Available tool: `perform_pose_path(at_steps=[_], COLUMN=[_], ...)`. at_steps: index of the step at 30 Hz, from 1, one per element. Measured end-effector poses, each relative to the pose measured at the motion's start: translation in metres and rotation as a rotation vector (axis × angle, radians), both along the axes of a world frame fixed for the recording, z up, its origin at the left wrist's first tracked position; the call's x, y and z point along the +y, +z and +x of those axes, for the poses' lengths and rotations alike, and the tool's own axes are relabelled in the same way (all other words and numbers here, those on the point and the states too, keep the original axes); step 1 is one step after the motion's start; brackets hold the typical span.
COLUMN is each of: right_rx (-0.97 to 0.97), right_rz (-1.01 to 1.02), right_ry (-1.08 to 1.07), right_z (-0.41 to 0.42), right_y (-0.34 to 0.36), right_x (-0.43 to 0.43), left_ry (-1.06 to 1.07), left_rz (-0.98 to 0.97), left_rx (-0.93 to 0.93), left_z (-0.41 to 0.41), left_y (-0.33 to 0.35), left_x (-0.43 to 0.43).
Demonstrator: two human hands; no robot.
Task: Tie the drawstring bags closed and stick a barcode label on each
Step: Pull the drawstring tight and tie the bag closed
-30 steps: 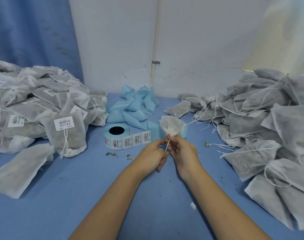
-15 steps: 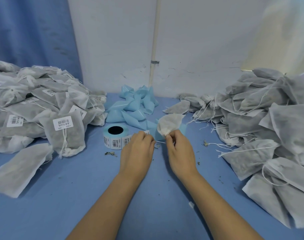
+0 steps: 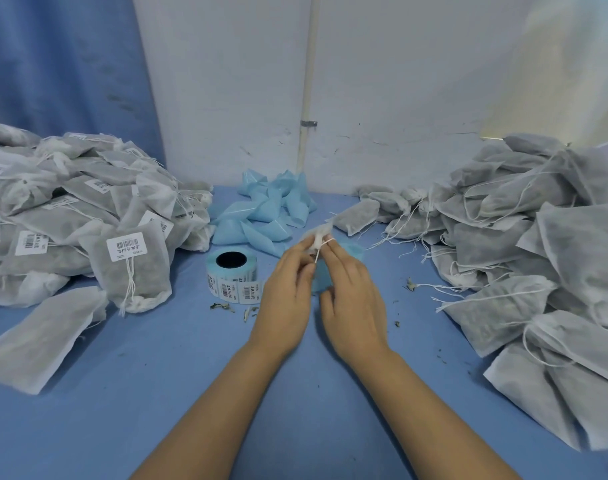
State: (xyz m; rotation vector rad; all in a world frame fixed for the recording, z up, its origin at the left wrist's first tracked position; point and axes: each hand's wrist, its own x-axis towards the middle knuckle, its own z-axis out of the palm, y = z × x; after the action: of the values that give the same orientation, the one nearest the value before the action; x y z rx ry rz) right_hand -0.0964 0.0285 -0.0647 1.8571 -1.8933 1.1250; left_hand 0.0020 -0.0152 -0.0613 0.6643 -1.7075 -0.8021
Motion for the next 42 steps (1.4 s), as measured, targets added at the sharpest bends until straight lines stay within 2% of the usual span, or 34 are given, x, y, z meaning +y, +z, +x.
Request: perform_pose_path(at_steps=[9,18,21,26,29,32,34,36,38,42], right_rx=[-0.202,-0.943,-1.074,-1.069,-0.916,-0.683,-0.631,-0.652,-0.766,-1.014], right_rz=[-0.262,-0.299,-0.294,-0.254,-0.210,-0.186,-0.189,-0.180,-0.169,-0.156], right_ry=[0.037,0.071,0.116,0.202,0.205,0.162,0.125,0.107,0.113,0.160], right_z=[-0.005,-0.006,-0.008,-0.009,-0.009,-0.005,-0.004,-0.004,-0.003,-0.002], right_y=[-0.002,0.005,0.007,0.007,0.006,0.006,0.005,0.005,0.006,0.008], right_x=[-0.003,-0.006,-0.006,-0.006,-0.006,-0.006,-0.007,-0.008,-0.010,-0.010], left_ry=[-0.049,-0.045,-0.046,0.042,0.070,0.184,0.235,0.121,0.009,-0.082], left_rz=[0.011,-0.007,0.061,0.095,0.091,-0.043,-0.093,0.064,0.237,0.324], left_rx=[-0.100,-0.199,-0.148,-0.052,-0.053,-0.204,-0.232,-0.047,0.131,0.214], left_z=[-0.002,-0.007,-0.006,-0.007,-0.004,0.000,-0.002,-0.008,-0.014,-0.016], left_y=[-0.003,-0.003,-0.001,0.006,0.010,0.012,0.013,0.016,0.018,0.019], left_x=[0.004,0.006,0.007,0.002,-0.002,-0.006,-0.005,0.000,0.004,0.003])
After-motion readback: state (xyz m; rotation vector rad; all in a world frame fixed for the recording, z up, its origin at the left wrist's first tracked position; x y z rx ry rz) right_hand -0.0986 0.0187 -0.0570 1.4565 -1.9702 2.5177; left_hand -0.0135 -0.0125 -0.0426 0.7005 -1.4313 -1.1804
